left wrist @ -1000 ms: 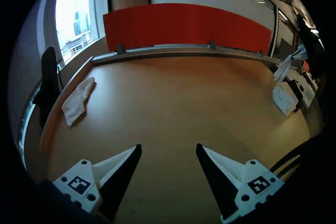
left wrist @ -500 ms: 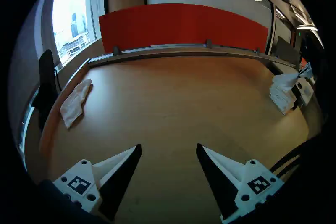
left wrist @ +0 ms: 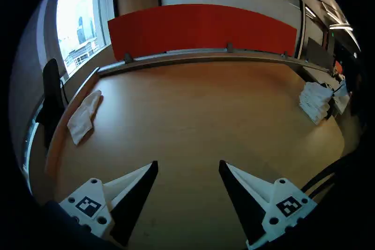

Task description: Fold towel

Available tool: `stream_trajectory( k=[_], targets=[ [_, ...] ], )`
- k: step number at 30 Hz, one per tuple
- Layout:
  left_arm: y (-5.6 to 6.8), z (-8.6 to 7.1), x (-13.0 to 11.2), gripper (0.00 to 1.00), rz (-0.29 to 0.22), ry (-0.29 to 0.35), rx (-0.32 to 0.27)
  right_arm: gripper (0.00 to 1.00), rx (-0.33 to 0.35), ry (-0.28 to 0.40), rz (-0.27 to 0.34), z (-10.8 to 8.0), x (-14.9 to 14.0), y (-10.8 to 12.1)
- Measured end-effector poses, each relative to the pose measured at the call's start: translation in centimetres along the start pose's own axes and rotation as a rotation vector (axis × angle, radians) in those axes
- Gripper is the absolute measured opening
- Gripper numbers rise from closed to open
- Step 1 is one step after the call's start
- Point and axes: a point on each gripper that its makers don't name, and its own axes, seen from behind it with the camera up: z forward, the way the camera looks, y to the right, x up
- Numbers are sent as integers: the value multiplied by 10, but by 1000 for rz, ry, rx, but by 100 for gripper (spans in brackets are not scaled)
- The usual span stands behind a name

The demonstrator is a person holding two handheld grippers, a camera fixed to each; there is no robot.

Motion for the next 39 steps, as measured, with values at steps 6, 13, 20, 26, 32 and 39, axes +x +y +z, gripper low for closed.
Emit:
stream_trajectory(
  k=[6,13,20,26,32,39],
  targets=[
    [-2,-3,-4,97,-3,-4,6,5,-20,-22,15,10,-6,5],
    [-2,-5,-7,97,-3,-9,10,5,-31,-26,27,15,-9,3],
    [-4,-5,-7,97,-3,-9,11,7,-41,-28,45,18,-12,0],
    [-5,-5,-8,97,-1,-10,11,27,-49,-26,68,20,-16,-3],
    [-5,-5,-7,97,1,-9,10,47,-73,-23,84,18,-21,0],
    [-5,-5,-6,97,3,-6,7,49,-113,-29,89,16,-25,7]
  ],
)
